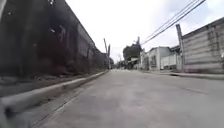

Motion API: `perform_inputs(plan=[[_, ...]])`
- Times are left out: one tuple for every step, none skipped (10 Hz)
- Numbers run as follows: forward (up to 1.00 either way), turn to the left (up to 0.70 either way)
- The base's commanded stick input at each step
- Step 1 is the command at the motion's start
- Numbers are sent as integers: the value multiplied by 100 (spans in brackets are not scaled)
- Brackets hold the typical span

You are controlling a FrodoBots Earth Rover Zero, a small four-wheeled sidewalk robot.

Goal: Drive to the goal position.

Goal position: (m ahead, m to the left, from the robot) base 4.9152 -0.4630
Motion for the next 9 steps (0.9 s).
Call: perform_inputs(plan=[[85, 0], [85, -5], [85, -18], [85, -34], [85, -34], [85, -34], [85, 0], [85, 0], [85, 0]])
